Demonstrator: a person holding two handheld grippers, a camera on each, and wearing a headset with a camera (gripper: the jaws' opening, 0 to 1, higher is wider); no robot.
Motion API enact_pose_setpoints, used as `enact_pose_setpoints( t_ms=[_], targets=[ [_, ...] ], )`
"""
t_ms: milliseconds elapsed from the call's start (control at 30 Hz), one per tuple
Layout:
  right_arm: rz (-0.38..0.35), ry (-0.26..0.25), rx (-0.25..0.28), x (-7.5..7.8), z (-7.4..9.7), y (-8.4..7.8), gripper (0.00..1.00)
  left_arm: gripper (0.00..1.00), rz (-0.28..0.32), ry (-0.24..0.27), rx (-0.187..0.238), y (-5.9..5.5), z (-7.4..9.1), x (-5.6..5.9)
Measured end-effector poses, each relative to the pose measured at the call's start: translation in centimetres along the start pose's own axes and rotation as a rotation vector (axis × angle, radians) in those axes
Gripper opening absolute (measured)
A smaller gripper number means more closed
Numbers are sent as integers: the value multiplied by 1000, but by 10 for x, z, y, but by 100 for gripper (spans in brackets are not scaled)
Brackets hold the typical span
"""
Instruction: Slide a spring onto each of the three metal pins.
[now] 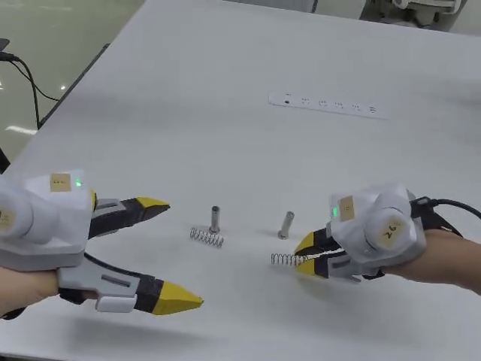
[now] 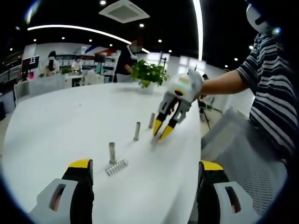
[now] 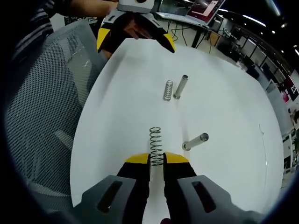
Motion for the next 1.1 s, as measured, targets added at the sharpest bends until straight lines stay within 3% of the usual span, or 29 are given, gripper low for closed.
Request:
enact_pose_setpoints(
  t_ms=[400, 633, 1000, 1100],
  targets=[
    [-22, -29, 35, -4, 22, 4, 7, 79, -34, -79, -21, 4, -19, 14],
    [-10, -20, 45, -13, 28, 11, 7, 74, -68, -133, -43, 6, -34, 22],
    [-10, -19, 64, -19, 30, 23, 7, 57, -113, -218, -36, 19, -71, 33],
    [-9, -22, 60, -19, 29, 23, 7, 53, -128, -232, -47, 17, -82, 35]
  ],
)
Point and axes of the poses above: the centre of the closed fingertips' face, and the gripper's own axes: z roughly backward along the fingers, x roughly to its right, y roughly out of its top, the point moved 1 cm from there along z, roughly backward along the fingers, and after that the axes turned 8 degrees about -z, right-handed, at the moved point
